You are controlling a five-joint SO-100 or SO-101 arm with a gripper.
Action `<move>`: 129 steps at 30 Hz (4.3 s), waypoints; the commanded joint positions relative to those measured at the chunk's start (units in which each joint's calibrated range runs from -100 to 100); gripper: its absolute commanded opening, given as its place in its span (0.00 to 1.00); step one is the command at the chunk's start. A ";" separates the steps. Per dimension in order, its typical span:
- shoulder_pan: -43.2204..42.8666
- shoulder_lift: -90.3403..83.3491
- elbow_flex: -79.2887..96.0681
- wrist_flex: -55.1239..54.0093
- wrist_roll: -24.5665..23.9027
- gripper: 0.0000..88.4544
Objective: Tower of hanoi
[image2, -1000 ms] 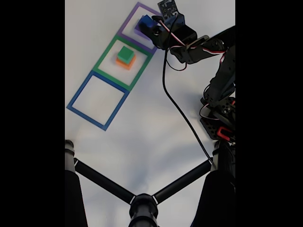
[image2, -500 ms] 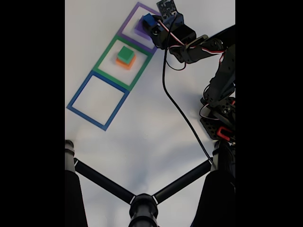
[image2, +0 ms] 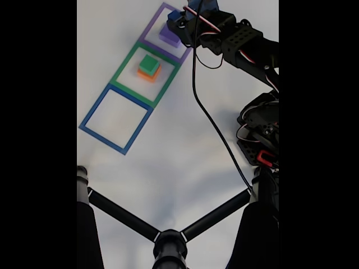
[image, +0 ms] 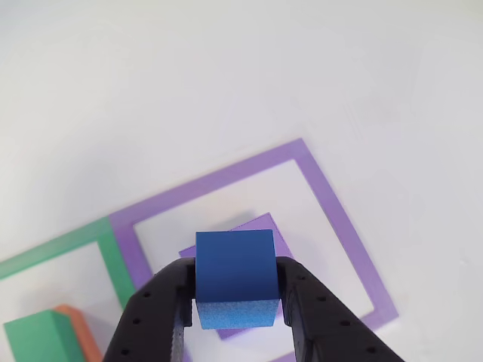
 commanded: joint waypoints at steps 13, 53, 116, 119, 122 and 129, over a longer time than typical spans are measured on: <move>-13.24 -11.64 -58.00 75.92 0.00 0.01; -22.31 -15.24 25.60 -21.12 0.00 0.02; -19.64 -13.88 1.97 3.40 0.00 0.10; -18.80 -14.68 -8.29 17.49 0.00 0.00; -17.13 -13.96 -20.56 33.51 0.00 0.00; -9.81 -9.95 -48.28 63.95 0.00 0.00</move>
